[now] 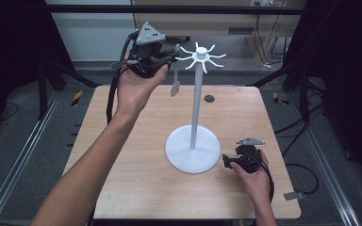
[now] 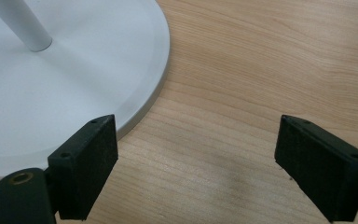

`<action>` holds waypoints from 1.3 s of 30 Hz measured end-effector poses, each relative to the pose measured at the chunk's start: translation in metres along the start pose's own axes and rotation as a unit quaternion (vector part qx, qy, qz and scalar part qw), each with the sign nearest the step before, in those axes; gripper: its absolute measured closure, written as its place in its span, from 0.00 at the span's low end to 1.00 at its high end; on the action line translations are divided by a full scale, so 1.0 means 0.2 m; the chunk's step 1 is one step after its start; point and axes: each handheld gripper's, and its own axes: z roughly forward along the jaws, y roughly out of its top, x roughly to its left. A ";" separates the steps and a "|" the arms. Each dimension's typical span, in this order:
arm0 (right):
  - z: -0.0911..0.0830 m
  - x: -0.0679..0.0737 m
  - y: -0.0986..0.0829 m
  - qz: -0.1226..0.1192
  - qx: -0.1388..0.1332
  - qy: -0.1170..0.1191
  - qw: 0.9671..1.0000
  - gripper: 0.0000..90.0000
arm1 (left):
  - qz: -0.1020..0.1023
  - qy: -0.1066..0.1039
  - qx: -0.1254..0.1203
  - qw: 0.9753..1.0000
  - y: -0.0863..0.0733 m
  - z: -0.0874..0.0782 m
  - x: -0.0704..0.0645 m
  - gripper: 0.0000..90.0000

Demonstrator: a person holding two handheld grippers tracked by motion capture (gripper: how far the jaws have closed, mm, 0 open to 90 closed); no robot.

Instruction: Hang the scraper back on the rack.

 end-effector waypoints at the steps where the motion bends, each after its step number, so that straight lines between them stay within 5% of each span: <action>1: 0.00 0.00 0.00 0.000 0.000 0.000 1.000 0.15 | 0.000 0.000 0.000 1.000 0.00 0.00 0.00 0.92; 17: 0.00 0.00 0.00 -0.001 0.004 0.001 1.000 0.15 | -0.023 -0.006 -0.021 1.000 -0.03 0.02 0.01 0.92; 39: 0.00 0.00 0.00 0.001 0.003 0.000 1.000 0.15 | -0.023 -0.024 -0.033 0.999 -0.04 0.03 -0.03 0.92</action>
